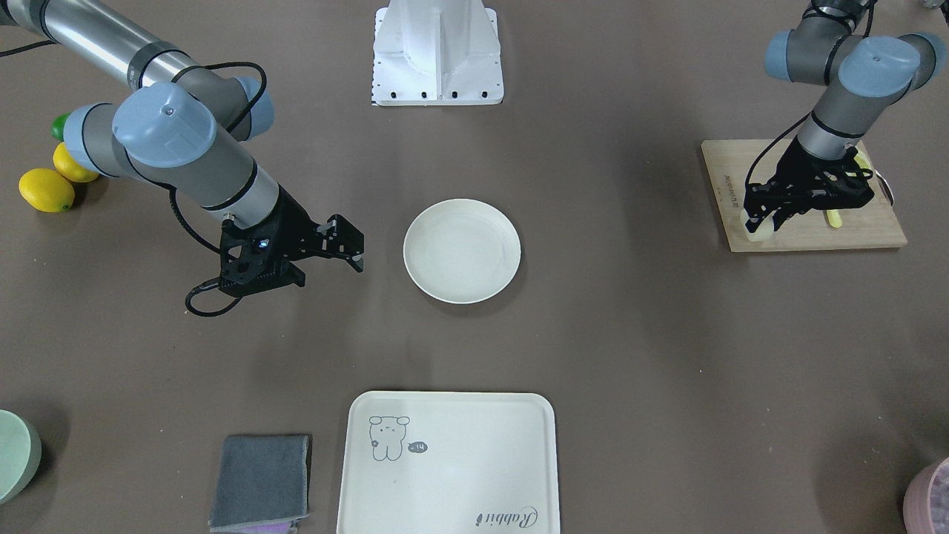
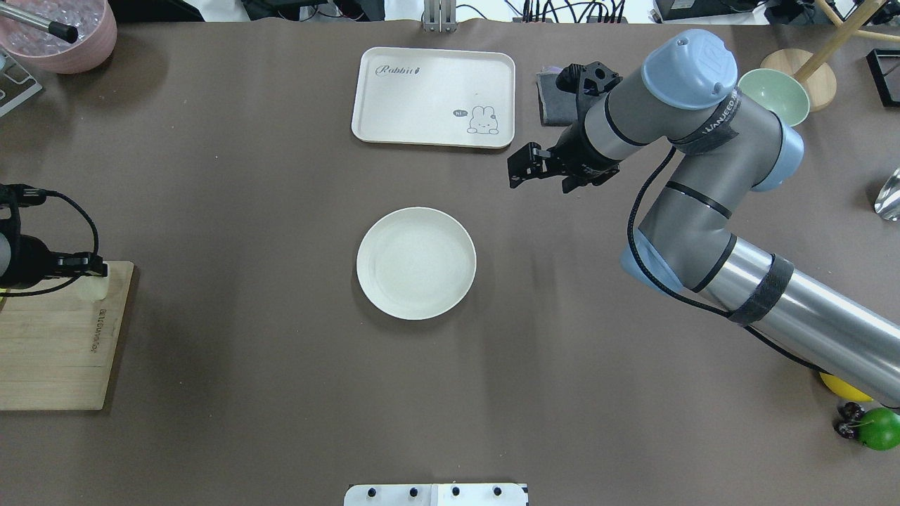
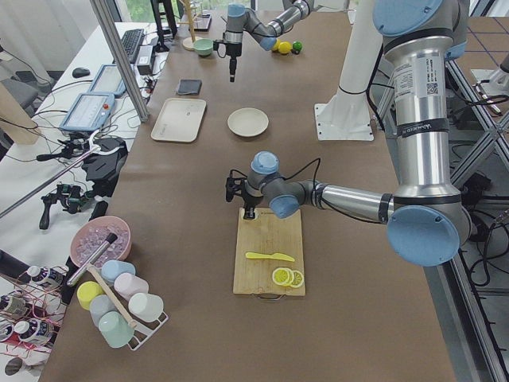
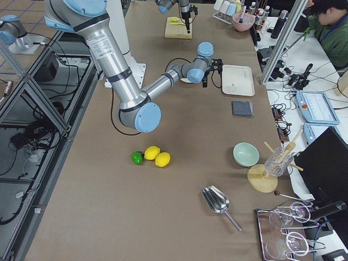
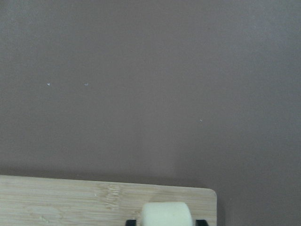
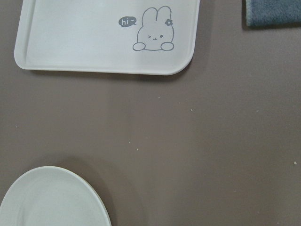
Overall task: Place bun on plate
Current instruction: 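Lower the left gripper onto the pale yellow bun on the wooden board and grasp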
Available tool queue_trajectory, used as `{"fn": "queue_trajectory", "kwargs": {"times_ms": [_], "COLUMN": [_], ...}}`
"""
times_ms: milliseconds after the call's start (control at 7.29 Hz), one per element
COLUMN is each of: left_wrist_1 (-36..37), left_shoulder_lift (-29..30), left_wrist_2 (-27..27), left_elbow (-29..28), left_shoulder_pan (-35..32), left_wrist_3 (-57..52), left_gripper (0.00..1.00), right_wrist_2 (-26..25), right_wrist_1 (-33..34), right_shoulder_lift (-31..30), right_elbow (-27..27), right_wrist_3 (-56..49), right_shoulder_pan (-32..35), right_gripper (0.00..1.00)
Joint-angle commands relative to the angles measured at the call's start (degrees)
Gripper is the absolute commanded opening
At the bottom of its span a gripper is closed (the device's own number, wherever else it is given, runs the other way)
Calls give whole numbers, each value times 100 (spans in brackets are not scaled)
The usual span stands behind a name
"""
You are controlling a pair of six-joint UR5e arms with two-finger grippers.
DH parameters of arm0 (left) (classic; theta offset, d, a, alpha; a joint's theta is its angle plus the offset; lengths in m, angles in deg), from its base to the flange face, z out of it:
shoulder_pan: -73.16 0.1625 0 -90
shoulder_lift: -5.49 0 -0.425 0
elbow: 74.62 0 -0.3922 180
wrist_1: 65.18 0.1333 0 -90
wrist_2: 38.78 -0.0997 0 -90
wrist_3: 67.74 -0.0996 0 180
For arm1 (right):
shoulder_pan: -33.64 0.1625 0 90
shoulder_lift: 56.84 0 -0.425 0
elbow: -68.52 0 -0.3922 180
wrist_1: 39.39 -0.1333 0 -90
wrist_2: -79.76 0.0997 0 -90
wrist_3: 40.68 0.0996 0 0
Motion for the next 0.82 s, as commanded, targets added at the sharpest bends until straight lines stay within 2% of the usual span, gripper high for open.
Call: {"fn": "queue_trajectory", "kwargs": {"times_ms": [0,275,549,686], "left_wrist_1": [0,9,131,375], "left_shoulder_lift": [-4,31,92,424], "left_wrist_2": [5,84,425,584], "left_elbow": [35,69,175,184], "left_shoulder_pan": [-4,-74,-309,-538], "left_wrist_3": [-9,-175,-228,-220], "left_gripper": [33,30,30,30], "right_wrist_2": [17,17,147,348], "right_wrist_1": [1,27,27,27], "right_shoulder_lift": [-28,-159,-195,-343], "right_elbow": [44,263,351,526], "right_wrist_3": [4,4,4,4], "right_shoulder_pan": [14,23,110,206], "right_gripper": [100,100,100,100]}}
